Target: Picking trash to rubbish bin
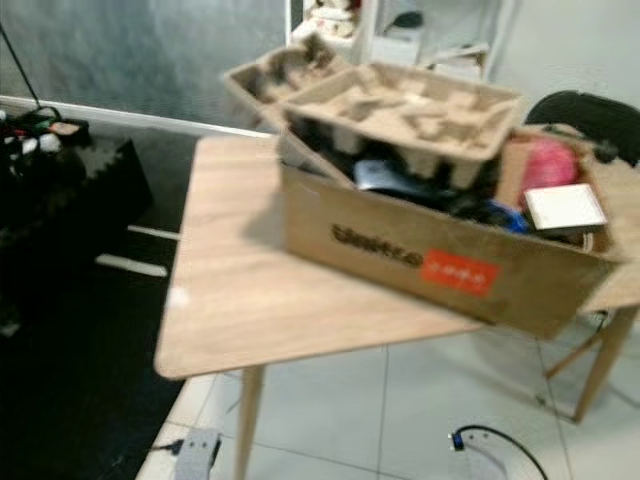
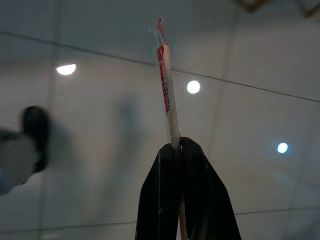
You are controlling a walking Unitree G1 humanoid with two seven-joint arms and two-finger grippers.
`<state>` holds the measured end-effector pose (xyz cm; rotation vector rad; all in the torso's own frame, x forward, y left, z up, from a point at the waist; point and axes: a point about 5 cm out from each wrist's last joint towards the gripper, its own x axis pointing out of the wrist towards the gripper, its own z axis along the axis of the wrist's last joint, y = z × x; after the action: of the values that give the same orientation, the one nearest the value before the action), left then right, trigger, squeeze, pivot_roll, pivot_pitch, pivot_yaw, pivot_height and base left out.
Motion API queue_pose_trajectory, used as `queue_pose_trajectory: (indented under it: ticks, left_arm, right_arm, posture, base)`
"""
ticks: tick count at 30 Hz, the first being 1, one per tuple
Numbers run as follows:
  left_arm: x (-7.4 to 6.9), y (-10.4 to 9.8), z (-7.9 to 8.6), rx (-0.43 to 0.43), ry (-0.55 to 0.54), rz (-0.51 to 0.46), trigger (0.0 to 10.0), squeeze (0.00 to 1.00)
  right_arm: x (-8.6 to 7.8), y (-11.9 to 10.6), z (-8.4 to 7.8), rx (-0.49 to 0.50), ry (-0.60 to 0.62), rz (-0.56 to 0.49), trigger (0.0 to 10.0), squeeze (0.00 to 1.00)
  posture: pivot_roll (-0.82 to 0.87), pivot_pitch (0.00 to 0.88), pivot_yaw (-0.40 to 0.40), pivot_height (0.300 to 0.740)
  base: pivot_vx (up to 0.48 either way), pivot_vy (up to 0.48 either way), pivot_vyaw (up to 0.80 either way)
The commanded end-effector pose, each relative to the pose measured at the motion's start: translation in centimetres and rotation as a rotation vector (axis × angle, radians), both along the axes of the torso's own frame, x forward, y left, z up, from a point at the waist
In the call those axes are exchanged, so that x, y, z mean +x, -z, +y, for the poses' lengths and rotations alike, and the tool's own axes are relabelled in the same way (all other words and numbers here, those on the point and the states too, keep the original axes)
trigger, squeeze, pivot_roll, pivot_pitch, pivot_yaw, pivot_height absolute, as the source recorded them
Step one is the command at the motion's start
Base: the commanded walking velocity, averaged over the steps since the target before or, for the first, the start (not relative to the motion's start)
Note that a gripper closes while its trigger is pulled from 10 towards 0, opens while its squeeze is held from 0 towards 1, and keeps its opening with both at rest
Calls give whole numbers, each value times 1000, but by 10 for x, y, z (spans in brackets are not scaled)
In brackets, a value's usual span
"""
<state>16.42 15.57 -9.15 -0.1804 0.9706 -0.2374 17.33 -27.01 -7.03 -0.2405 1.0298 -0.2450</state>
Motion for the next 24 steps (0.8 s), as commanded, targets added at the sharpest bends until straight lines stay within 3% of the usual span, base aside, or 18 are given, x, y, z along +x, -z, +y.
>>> queue_pose_trajectory:
  ticks: [1, 5, 8, 12, 15, 17, 20, 23, 24]
  left_arm:
    - [-6, 3, 1, 3, -3, 26, 10000, 0]
    - [-5, 2, 1, 1, -12, 24, 10000, 0]
    - [-4, 2, 1, 1, -9, 21, 10000, 0]
    - [-4, 2, 2, 1, -6, 20, 10000, 0]
    - [-3, 1, 1, 0, -3, 18, 10000, 0]
    - [-3, 1, 1, 0, -2, 17, 10000, 0]
    - [-3, 1, 0, -3, 0, 17, 10000, 0]
    - [-3, 1, 0, -4, 2, 17, 10000, 0]
    - [-3, 1, 0, -6, 3, 18, 10000, 0]
  right_arm:
    - [9, -5, 0, -2, 30, -50, 10000, 0]
    - [19, -13, -8, -37, 66, -104, 10000, 0]
    - [35, -38, -41, -177, 182, -194, 10000, 0]
    - [37, -50, -58, -231, 260, -228, 10000, 0]
    - [40, -75, -90, -334, 380, -297, 10000, 0]
    - [42, -81, -96, -358, 400, -316, 10000, 0]
    - [52, -112, -118, -460, 466, -415, 10000, 0]
    - [57, -124, -125, -489, 488, -454, 10000, 0]
    - [61, -137, -132, -520, 515, -494, 10000, 0]
  posture:
    - [59, 61, -71, 740]
    - [59, 59, -71, 740]
    - [52, 53, -69, 740]
    - [51, 51, -69, 740]
    - [51, 49, -70, 740]
    - [51, 49, -70, 740]
    - [47, 47, -71, 740]
    - [43, 49, -70, 740]
    - [41, 51, -69, 740]
  base:
    - [0, 0, 0]
    - [0, 0, 0]
    - [0, 0, 0]
    - [0, 0, 0]
    - [0, 0, 0]
    - [0, 0, 0]
    - [0, 0, 0]
    - [0, 0, 0]
    - [0, 0, 0]
